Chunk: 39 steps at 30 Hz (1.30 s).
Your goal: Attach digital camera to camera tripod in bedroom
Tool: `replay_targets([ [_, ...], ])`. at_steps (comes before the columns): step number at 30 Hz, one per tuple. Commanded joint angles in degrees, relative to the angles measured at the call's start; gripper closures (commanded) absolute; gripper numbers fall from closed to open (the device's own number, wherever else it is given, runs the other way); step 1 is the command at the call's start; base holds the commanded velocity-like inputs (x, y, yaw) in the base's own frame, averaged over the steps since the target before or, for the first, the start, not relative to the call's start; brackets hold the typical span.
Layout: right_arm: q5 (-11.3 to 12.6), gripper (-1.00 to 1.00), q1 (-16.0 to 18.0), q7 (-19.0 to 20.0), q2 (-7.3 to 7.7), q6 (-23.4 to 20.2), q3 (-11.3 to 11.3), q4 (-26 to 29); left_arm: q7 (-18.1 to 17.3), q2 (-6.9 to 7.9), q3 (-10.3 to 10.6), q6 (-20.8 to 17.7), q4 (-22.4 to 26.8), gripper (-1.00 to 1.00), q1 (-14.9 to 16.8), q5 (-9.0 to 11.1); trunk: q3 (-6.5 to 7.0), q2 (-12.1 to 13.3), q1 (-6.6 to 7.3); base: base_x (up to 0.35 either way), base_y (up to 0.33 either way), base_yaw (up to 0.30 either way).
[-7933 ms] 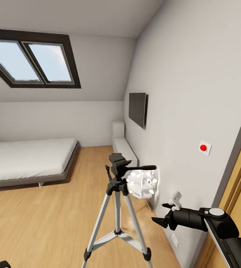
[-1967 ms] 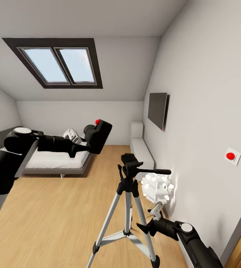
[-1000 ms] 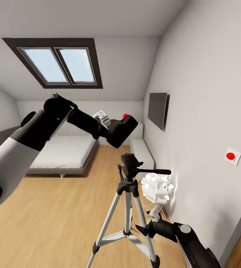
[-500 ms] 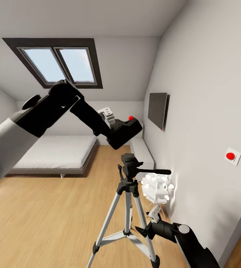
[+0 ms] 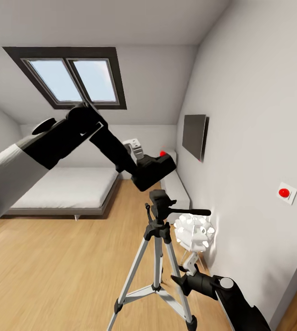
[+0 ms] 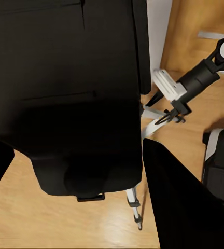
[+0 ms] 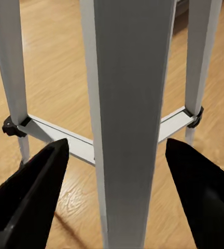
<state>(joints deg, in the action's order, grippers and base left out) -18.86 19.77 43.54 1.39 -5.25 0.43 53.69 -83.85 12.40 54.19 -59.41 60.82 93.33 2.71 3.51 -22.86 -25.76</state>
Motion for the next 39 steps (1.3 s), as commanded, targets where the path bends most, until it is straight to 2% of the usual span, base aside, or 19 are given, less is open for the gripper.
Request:
replay_targets([
  [1, -0.08, 1.0, 0.01, 0.17, 0.0, -0.41, 0.04, 0.1, -0.06, -0.05, 0.57, -0.59, -0.36, 1.0, 0.09, 0.26, -0.03, -0.05, -0.02, 0.0, 0.0, 0.0],
  [6, -0.11, 1.0, 0.01, 0.22, 0.01, -0.39, 0.08, 0.1, -0.07, -0.17, 1.71, -0.59, -1.37, 1.0, 0.63, 0.41, -0.03, -0.05, -0.02, 0.0, 0.0, 0.0],
  [17, -0.12, 1.0, 0.0, 0.23, 0.02, 1.61, 0.1, 0.1, -0.09, 0.11, 1.6, -0.59, -1.34, 1.0, 1.69, 0.77, -0.03, -0.05, -0.02, 0.0, 0.0, 0.0],
  [22, -0.11, 1.0, -0.04, 0.18, 0.02, 1.91, 0.09, 0.1, -0.09, 0.37, 1.81, -0.59, -0.55, 1.0, 2.97, 2.58, -0.03, -0.05, -0.02, 0.0, 0.0, 0.0],
  [23, -0.12, 1.0, -0.01, 0.18, 0.01, 1.82, 0.09, 0.1, -0.17, 0.68, 4.28, -0.59, 0.73, 1.0, 5.25, 4.38, -0.03, -0.05, -0.02, 0.0, 0.0, 0.0],
  [25, -0.12, 1.0, -0.01, 0.16, 0.01, 1.92, 0.05, 0.1, -0.23, 0.81, 8.12, -0.59, 0.49, 1.0, 7.11, 7.33, -0.03, -0.05, -0.02, 0.0, 0.0, 0.0],
  [27, -0.12, 1.0, -0.02, 0.15, 0.01, 1.95, 0.04, 0.1, -0.23, 0.98, 9.97, -0.59, 0.23, 1.0, 7.93, 9.26, -0.03, -0.05, -0.02, 0.0, 0.0, 0.0],
  [28, -0.12, 1.0, -0.01, 0.15, 0.02, 1.97, 0.03, 0.1, -0.22, 1.26, 11.68, -0.59, 0.02, 1.0, 8.67, 10.92, -0.03, -0.05, -0.02, 0.0, 0.0, 0.0],
  [35, -0.08, 1.0, 0.01, 0.14, 0.02, 1.99, 0.01, 0.1, -0.26, 1.93, 16.59, -0.59, -0.28, 1.0, 10.58, 13.58, -0.03, -0.05, -0.02, 0.0, 0.0, 0.0],
  [39, -0.09, 1.0, -0.02, 0.14, 0.02, 2.02, 0.01, 0.1, -0.26, 1.87, 17.58, -0.59, -0.59, 1.0, 10.93, 13.95, -0.03, -0.05, -0.02, 0.0, 0.0, 0.0],
])
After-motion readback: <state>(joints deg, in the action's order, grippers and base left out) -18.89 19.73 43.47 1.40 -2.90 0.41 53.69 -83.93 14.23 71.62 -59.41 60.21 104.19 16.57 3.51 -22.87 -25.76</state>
